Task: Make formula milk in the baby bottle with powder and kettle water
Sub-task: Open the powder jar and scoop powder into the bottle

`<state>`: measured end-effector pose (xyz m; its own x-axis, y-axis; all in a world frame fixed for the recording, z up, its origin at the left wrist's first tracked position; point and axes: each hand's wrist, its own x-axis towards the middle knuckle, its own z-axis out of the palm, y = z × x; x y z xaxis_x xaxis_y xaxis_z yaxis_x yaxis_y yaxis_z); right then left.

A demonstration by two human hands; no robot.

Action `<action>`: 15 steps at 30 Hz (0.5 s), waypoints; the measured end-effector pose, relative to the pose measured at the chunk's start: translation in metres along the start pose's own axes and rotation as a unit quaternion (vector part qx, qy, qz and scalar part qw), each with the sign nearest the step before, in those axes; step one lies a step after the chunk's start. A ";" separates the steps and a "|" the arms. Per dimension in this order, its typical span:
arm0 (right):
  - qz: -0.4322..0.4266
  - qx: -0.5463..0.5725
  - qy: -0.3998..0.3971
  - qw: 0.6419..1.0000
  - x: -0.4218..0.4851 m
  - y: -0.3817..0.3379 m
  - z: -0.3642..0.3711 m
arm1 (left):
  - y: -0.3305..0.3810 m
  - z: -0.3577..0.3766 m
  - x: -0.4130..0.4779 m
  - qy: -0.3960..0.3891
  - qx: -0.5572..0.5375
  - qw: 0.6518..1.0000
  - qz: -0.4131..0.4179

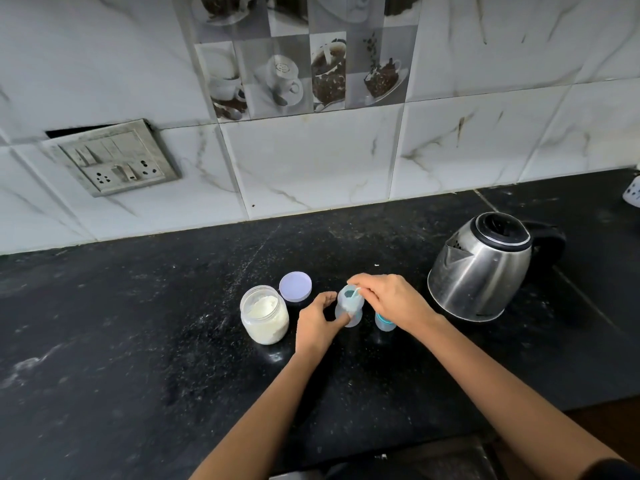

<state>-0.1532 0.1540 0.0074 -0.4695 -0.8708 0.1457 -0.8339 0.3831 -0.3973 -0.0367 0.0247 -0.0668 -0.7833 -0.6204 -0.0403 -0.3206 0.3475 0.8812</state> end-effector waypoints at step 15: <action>-0.016 0.079 0.079 0.994 -0.008 0.002 0.008 | 0.003 0.002 0.004 -0.029 -0.022 0.999 0.038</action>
<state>-0.1485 0.1595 -0.0024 -0.4944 -0.8171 0.2964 -0.7990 0.2929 -0.5252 -0.0417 0.0249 -0.0653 -0.8339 -0.5518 0.0019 -0.2360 0.3598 0.9027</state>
